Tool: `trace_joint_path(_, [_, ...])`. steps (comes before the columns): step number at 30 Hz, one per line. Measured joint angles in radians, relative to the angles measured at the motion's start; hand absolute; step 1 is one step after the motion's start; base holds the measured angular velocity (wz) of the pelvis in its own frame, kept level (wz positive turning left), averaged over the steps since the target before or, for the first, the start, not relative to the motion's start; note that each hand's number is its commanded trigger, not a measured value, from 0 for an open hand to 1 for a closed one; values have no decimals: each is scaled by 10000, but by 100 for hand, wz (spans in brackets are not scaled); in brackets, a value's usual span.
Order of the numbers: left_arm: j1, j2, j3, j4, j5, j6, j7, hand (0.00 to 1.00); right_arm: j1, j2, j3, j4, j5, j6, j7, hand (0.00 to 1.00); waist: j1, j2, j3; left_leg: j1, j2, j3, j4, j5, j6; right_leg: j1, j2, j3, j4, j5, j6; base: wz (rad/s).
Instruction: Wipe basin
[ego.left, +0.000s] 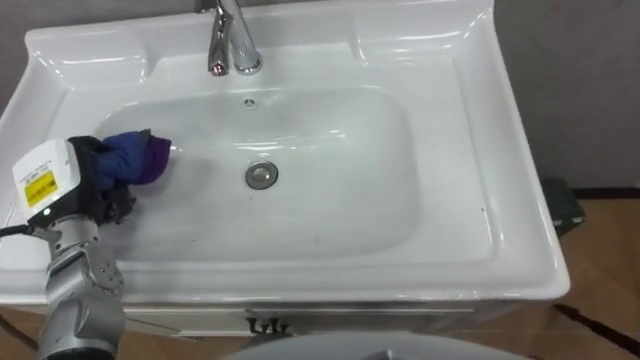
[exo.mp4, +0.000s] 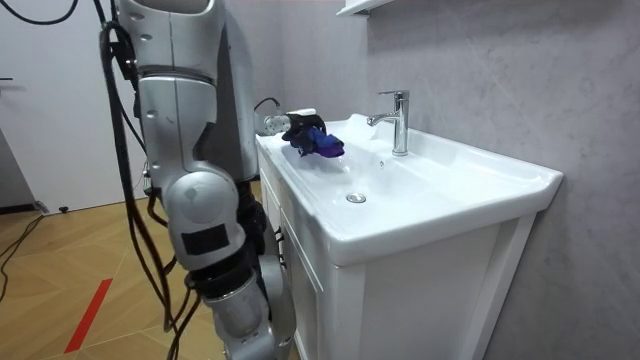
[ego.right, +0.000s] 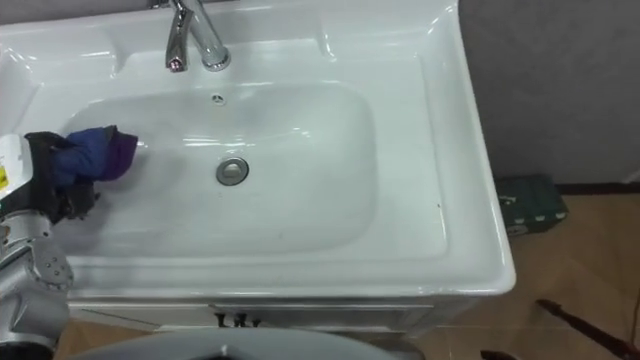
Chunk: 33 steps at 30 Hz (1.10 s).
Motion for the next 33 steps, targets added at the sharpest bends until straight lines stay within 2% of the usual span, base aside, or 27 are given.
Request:
trace_joint_path(3, [-117,0,-9,558,-30,124,-78,100,136,-4,-170,-221,-74,8,-6,0,-166,11,-9,50,10,9,-27,0,0,0,2,51,21,10,-9,-7])
trace_joint_path(4, [-116,1,-70,742,-131,247,-79,100,129,-4,-164,-222,-47,13,-15,0,-184,13,-10,110,35,98,-85,0,0,1,14,131,35,12,-13,-18])
trace_joint_path(8, [-249,1,-70,1482,-514,309,-76,100,77,2,-168,-227,-43,209,-38,0,-176,14,-9,272,77,279,-259,1,0,-60,34,374,154,8,-28,-15])
trace_joint_path(12, [-275,1,53,1514,-479,313,-38,100,124,3,-195,-397,-81,325,-61,0,-157,-5,-42,280,90,395,-249,1,1,-104,35,472,169,8,-27,-7])
trace_joint_path(16, [-541,9,725,1456,-385,323,263,100,223,51,-196,-476,-100,464,-116,0,-100,-69,-112,233,96,397,-215,1,0,-126,44,461,156,13,-32,0])
trace_joint_path(20, [-674,21,740,1440,-386,395,629,100,405,112,-196,-553,-105,659,-124,0,70,-58,-121,241,108,394,-215,1,0,-124,57,459,154,22,-47,0])
trace_joint_path(27, [-676,23,740,1439,-683,464,814,100,586,139,-197,-643,-104,708,-125,0,106,-25,-135,276,113,387,-213,0,0,-98,63,469,152,27,-56,0])
trace_joint_path(29, [-676,24,741,1439,-835,521,870,100,637,139,-200,-793,-152,872,-121,0,110,24,-157,274,112,387,-213,0,0,-103,63,483,154,27,-56,0])
trace_joint_path(33, [-673,28,741,1440,-878,532,1030,100,889,138,-422,-1040,-144,878,-138,0,109,114,-147,310,111,366,-217,0,0,-73,63,491,170,29,-58,0])
